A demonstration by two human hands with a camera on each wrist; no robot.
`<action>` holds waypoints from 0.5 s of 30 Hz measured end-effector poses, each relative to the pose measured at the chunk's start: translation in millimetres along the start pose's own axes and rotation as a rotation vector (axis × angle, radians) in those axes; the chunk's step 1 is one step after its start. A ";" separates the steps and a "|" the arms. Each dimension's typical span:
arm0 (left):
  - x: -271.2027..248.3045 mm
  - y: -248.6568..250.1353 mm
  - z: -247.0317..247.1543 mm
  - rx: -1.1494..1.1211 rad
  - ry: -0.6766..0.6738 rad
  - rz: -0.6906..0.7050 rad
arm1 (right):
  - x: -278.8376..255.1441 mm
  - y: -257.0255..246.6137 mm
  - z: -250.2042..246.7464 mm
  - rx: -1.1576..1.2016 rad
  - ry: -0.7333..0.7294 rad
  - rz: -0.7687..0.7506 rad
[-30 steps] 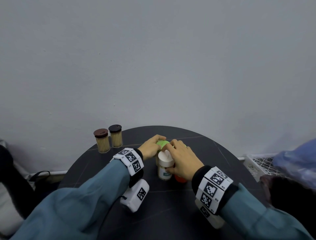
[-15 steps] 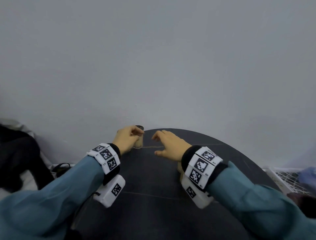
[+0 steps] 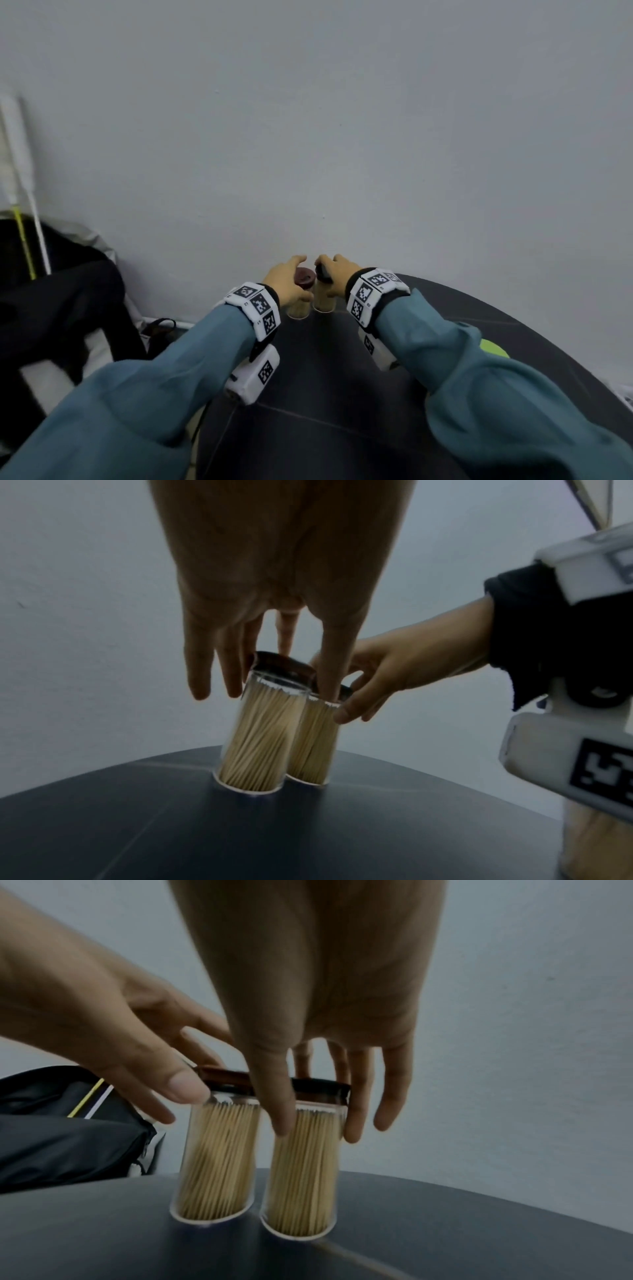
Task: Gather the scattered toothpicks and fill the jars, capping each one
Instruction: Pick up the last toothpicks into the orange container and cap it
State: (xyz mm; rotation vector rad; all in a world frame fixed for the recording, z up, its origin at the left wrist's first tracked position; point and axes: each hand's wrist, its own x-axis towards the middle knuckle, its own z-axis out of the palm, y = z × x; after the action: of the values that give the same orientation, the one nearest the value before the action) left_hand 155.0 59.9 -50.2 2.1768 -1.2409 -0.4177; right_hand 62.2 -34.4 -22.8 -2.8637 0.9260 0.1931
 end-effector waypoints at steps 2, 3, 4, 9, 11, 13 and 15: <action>0.5 0.5 2.8 -0.017 0.039 -0.032 | -3.2 1.1 -0.9 0.006 0.011 0.002; 0.1 1.2 4.7 -0.026 0.073 -0.050 | -7.2 2.6 -2.5 0.005 0.007 0.003; -0.6 1.0 6.5 -0.037 0.106 -0.068 | -12.0 3.9 -4.6 0.001 -0.004 0.005; -16.5 6.3 10.0 -0.106 0.153 -0.094 | -50.7 23.1 -24.9 -0.014 -0.057 0.019; -25.6 13.3 11.6 -0.093 0.153 -0.068 | -69.4 31.6 -33.9 -0.037 -0.080 0.015; -35.7 23.1 14.1 -0.132 0.169 -0.035 | -86.8 37.7 -41.1 -0.078 -0.108 0.018; -47.1 35.8 17.1 -0.166 0.164 0.010 | -101.6 41.4 -46.4 -0.120 -0.137 0.024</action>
State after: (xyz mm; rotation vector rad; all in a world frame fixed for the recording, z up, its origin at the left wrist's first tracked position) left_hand 97.6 80.5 -41.8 2.0200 -1.0873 -0.3189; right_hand -40.0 -16.9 35.7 -2.9032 0.9532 0.4557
